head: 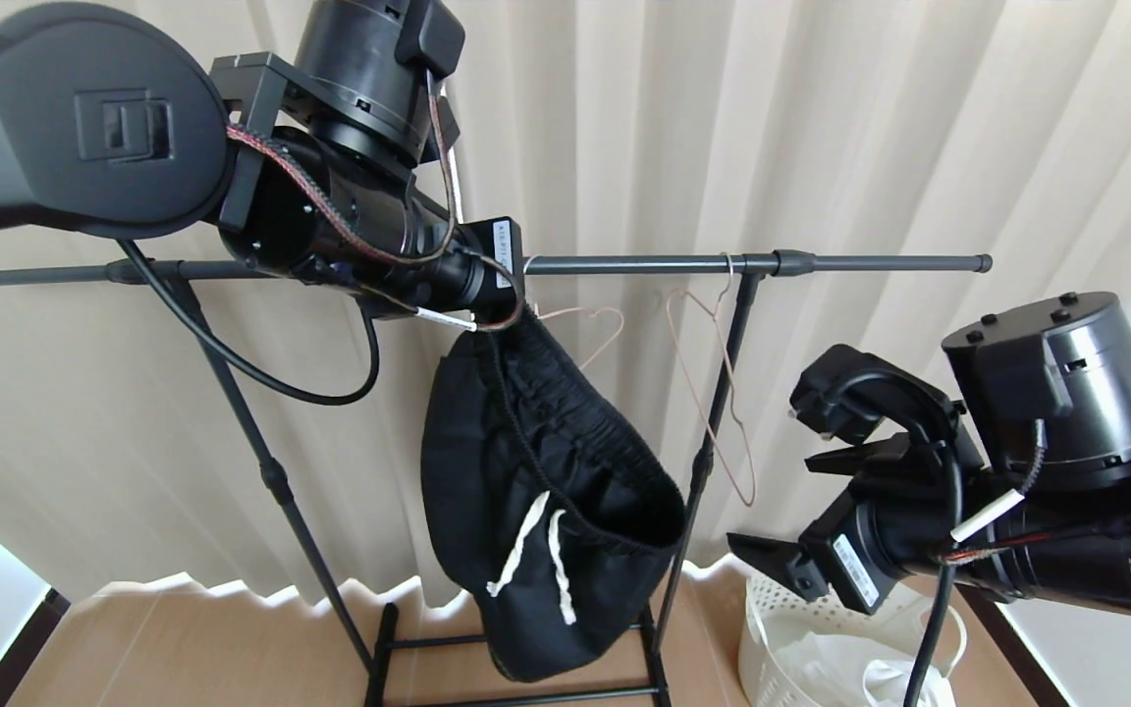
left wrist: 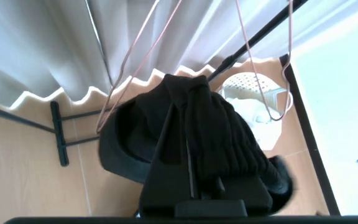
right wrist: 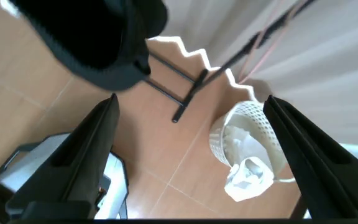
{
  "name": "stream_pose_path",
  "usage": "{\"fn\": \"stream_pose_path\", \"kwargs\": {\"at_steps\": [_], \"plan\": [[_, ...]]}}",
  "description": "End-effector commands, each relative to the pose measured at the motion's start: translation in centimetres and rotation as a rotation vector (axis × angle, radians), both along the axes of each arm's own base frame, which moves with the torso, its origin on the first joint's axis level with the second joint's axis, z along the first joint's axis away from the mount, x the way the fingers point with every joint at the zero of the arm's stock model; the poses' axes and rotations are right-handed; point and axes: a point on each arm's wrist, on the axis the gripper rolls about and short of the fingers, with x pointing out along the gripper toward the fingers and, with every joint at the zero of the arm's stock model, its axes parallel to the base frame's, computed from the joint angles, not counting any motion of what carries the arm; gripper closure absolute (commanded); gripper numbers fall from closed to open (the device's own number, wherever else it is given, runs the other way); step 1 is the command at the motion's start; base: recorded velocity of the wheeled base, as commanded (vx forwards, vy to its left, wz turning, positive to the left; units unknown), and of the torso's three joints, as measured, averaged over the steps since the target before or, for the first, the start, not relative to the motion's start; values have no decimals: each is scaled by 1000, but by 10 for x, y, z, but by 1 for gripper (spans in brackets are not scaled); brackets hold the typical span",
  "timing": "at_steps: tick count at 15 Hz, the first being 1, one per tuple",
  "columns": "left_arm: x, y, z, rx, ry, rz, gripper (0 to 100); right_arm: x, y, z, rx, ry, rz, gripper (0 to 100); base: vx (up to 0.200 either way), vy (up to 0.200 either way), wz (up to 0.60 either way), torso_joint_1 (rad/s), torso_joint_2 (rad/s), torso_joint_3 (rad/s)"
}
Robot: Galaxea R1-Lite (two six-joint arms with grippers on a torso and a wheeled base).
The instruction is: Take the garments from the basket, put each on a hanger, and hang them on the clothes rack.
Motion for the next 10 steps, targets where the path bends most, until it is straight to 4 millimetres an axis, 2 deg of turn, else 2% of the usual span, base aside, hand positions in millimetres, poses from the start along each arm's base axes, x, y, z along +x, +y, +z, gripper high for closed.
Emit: {"fn": "stream_pose_path", "kwargs": {"at_steps": [1, 6, 8, 10], "plan": [[-1, -4, 1, -2, -3, -10, 100, -7, -4, -4, 38, -7, 54, 0, 0, 0, 0, 0, 0, 0], [-6, -10, 0, 1, 1, -35, 100, 6, 15, -17, 198, -29, 122, 0, 0, 0, 0, 0, 0, 0], [-9, -14, -1, 4, 1, -50, 100, 10, 26, -19, 326, -5, 127, 0, 0, 0, 0, 0, 0, 0], [-11, -17, -1, 16, -2, -70, 100, 9, 28, -20, 417, 3, 178, 0, 0, 0, 0, 0, 0, 0]]}}
